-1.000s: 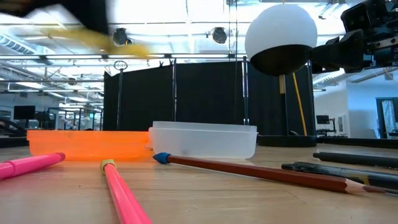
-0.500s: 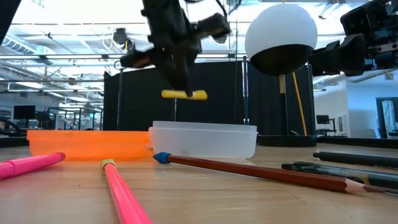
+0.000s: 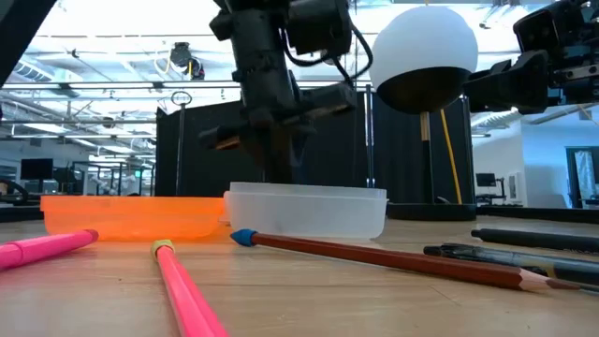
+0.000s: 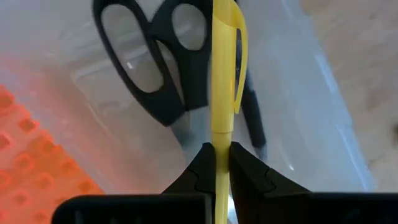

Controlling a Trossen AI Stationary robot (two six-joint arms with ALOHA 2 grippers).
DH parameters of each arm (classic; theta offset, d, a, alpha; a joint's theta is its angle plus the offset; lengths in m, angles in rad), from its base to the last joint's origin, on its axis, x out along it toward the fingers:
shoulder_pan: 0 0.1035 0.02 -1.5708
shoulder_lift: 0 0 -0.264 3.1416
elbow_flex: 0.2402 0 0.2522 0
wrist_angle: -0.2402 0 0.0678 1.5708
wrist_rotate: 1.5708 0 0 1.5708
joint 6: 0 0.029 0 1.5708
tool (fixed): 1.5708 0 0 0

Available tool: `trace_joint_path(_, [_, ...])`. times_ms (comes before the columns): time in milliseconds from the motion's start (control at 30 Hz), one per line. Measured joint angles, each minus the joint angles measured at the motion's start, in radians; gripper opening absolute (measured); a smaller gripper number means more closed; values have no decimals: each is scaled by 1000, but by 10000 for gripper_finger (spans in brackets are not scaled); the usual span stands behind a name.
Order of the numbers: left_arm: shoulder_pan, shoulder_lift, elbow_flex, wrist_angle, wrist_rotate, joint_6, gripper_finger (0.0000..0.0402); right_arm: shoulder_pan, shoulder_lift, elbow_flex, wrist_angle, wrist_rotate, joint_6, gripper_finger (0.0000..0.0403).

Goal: Pick & place school supplies into a supply box
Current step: Put the yellow pen into the supply box, then put the top black pen into the supply box

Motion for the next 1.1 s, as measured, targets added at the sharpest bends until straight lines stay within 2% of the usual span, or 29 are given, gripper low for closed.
trace_joint_path(200, [-3, 18, 0, 7, 5, 15, 31, 0, 0, 0, 0, -1, 9, 0])
trace_joint_path(500, [-8, 18, 0, 6, 56, 58, 134, 0, 0, 0, -3, -2, 9, 0])
trace_joint_path(600, [-6, 18, 15, 7, 99, 144, 152, 0, 0, 0, -6, -2, 9, 0])
trace_joint_path(700, [-10, -19, 45, 7, 72, 271, 156, 0, 0, 0, -7, -2, 9, 0])
trace_joint_path(800, [-21, -120, 63, 11, -9, 413, 144, 0, 0, 0, -6, -3, 9, 0])
trace_joint_path(867, [-37, -217, 59, 8, -102, 523, 125, 0, 0, 0, 0, -3, 10, 0])
trace_joint_path(1000, [-94, -453, 18, 22, -343, 772, 57, 0, 0, 0, 13, -44, 10, 0])
trace_joint_path(1100, [-122, -634, -67, 71, -429, 912, 10, 1, 0, 0, 42, -83, 10, 0])
